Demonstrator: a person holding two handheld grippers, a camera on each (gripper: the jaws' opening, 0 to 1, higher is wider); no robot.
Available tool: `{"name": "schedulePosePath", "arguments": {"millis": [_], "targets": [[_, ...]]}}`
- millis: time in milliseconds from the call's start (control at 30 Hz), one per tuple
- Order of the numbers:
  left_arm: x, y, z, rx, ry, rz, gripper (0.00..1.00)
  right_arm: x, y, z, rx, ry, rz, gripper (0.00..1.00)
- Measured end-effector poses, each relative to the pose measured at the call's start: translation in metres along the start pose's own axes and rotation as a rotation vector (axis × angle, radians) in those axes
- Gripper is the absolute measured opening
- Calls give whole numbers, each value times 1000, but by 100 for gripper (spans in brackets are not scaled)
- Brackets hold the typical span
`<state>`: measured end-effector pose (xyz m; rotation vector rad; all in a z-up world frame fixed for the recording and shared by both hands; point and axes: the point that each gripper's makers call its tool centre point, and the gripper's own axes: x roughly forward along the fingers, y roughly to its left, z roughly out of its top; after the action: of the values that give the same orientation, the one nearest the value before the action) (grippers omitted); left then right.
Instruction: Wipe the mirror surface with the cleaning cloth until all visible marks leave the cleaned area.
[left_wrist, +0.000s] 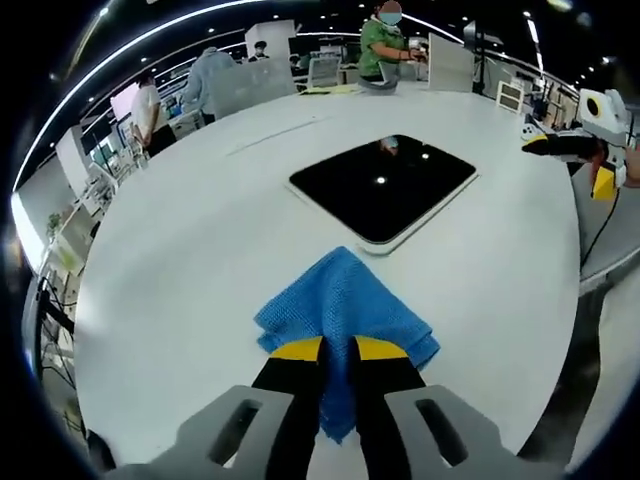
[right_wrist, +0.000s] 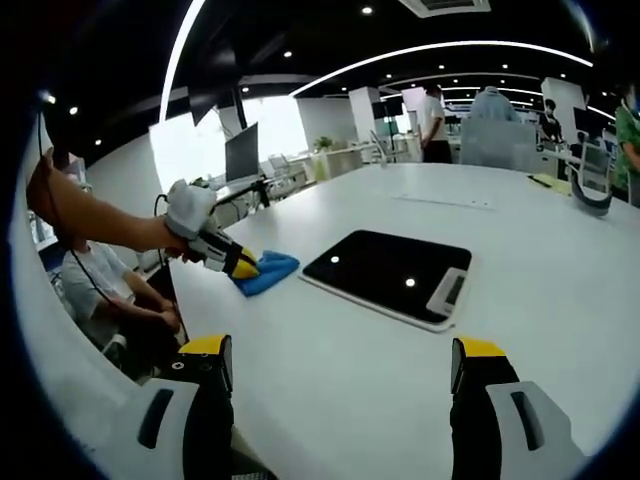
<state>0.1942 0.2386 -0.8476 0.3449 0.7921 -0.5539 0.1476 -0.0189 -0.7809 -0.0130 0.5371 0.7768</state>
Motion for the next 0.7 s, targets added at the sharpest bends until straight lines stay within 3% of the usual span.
{"name": "schedulePosePath", "arguments": {"millis": [200,300,467,500,567,700], "targets": [[-2,21,-2,-66,-20,46,30,2,-2,3,-5,2,-4,90],[-2,17,-6,-154,-21,7,31,4,-1,5,-11,6,-1,90],[-6,18,-6,-156,8,9,37,7,-2,10,-21,4,5,90],[-5,20,-6,-88,23,16,38,8,-2,10,-25,9,6,90],[-7,20,2,-32,-10,20,38,9,-2,11,-25,9,8,90],[-9,19,6,-83,-24,3,34,9,-3,12,-27,7,7,90]]}}
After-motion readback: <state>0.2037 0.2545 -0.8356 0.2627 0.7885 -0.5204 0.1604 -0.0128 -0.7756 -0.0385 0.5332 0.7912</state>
